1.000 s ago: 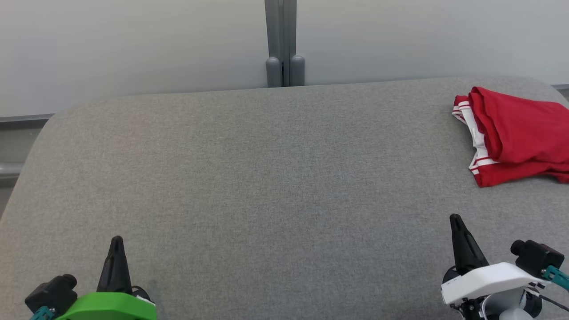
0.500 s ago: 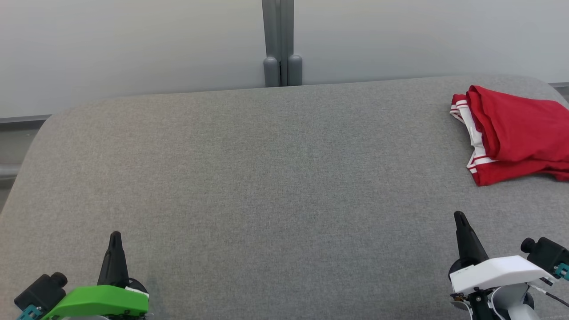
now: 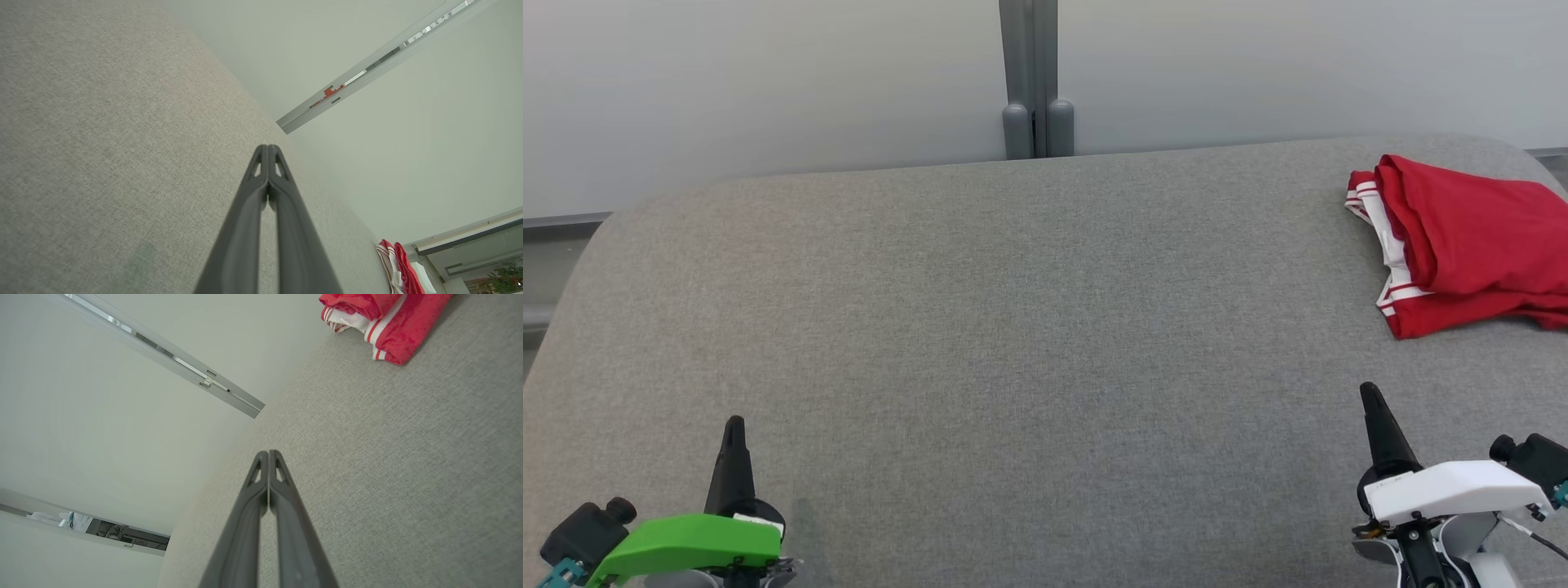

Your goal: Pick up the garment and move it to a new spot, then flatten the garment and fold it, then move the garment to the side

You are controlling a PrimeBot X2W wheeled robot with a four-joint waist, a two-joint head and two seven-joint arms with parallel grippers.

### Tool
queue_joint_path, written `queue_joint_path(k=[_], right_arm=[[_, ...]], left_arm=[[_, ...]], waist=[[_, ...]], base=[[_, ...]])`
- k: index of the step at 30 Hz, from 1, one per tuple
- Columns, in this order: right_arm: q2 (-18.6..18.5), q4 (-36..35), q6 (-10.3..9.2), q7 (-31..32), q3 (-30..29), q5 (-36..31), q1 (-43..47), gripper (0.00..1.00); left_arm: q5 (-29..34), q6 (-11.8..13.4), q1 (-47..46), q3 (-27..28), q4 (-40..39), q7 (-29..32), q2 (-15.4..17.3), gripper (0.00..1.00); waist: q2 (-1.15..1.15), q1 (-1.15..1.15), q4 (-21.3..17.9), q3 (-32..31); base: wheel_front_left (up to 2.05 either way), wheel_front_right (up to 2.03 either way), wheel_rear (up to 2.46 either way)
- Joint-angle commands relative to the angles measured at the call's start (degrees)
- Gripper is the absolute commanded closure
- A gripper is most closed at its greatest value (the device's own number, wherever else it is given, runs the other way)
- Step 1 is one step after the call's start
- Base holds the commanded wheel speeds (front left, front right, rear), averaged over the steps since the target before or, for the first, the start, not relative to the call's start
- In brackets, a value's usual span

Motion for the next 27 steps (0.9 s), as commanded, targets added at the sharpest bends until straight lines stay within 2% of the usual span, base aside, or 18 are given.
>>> queue_joint_path(k=[1, 27], right_arm=[[-0.09, -0.42, 0.04, 0.50, -0.35, 1.86, -1.45, 1.00], [0.48, 0.40, 0.03, 4.55, -2.37, 16.42, -3.01, 1.00]], left_arm=[[-2.11, -0.08, -1.61, 0.32, -0.75, 0.49, 0.42, 1.00], [-17.62, -0.12, -3.05, 0.57, -0.77, 4.49, 0.54, 1.00]], waist=[[0.00, 0.00, -0.04, 0.01], [0.00, 0.00, -0.73, 0.20]], base=[[0.00, 0.00, 0.00], [0.00, 0.00, 0.00]])
